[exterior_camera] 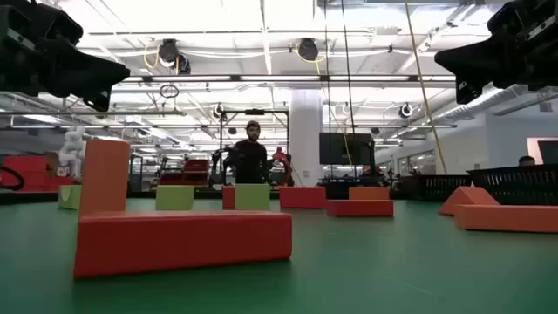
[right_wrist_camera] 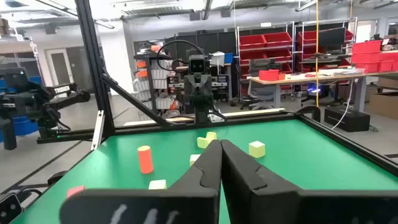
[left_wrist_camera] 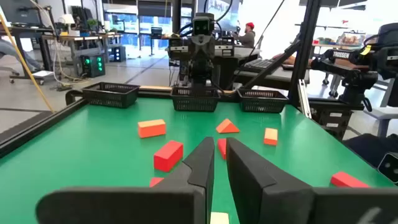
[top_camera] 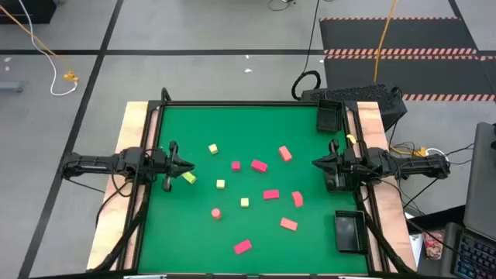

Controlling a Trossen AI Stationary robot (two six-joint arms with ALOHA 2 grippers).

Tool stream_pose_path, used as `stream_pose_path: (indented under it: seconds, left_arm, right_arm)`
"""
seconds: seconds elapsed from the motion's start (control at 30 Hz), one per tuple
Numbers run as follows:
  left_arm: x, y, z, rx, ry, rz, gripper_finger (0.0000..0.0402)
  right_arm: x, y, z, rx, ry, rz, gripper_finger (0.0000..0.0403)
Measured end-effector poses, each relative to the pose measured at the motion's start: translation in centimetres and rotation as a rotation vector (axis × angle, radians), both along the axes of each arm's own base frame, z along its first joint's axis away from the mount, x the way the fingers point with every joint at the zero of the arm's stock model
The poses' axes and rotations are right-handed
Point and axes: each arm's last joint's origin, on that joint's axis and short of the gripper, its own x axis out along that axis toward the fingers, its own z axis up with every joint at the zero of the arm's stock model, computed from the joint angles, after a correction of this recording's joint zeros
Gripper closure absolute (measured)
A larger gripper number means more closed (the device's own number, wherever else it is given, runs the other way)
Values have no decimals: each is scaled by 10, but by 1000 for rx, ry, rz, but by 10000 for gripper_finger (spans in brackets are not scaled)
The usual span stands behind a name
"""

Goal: Sort & place blocks by color

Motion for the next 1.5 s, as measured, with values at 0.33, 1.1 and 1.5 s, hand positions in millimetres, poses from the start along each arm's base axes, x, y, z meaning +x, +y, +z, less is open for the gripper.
stream_pose_path:
  seconds: [0.33, 1.1, 1.5]
  left_arm:
    - [0, 0, 0, 0, 0, 0, 355]
    - [0, 0, 0, 0, -1, 0, 355]
    - [-3, 1, 24, -80, -253, 6, 355]
  right_arm:
    - [0, 0, 0, 0, 0, 0, 403]
    - [0, 0, 0, 0, 0, 0, 403]
    - [-1, 0, 6, 13, -66, 2, 403]
